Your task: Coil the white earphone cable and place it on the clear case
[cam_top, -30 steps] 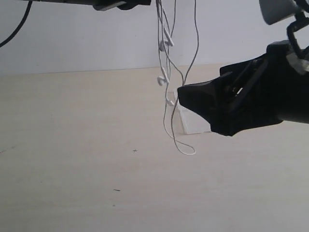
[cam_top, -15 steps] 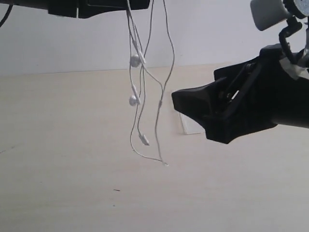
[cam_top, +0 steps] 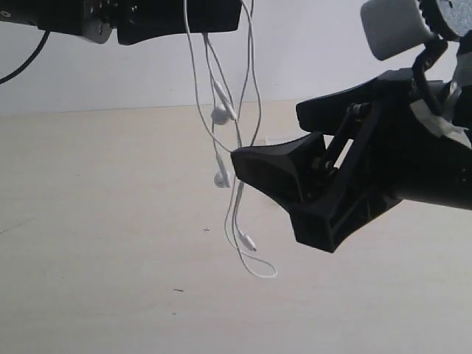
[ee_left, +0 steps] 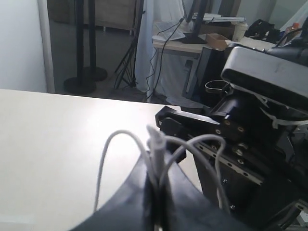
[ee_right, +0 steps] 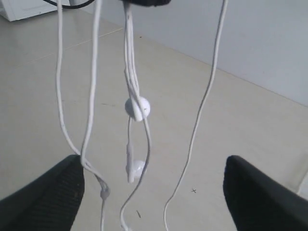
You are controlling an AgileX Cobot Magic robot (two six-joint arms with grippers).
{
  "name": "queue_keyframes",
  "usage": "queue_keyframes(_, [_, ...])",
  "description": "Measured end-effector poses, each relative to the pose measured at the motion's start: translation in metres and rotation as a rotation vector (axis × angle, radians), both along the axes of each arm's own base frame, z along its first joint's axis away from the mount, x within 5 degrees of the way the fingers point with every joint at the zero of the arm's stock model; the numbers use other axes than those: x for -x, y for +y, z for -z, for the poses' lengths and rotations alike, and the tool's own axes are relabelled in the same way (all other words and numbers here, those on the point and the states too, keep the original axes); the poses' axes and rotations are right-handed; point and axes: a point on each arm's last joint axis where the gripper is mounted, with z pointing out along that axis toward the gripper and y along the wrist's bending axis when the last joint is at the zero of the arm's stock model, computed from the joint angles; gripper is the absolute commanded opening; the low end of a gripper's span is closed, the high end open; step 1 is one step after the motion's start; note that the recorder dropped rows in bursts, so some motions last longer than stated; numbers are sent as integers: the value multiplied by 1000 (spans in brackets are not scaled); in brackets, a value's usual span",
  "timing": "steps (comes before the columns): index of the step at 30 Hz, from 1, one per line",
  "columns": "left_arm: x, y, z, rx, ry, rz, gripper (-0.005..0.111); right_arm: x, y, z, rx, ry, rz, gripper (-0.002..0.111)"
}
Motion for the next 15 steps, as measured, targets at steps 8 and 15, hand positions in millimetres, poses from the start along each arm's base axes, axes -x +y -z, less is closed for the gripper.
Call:
queue_keyframes(8, [0, 0, 0, 0, 1, 3, 0, -2, 2, 3, -22, 49, 20, 91])
queue_keyframes(15, [0, 0, 0, 3, 4, 4, 0, -6, 6, 9, -14, 74, 29, 91])
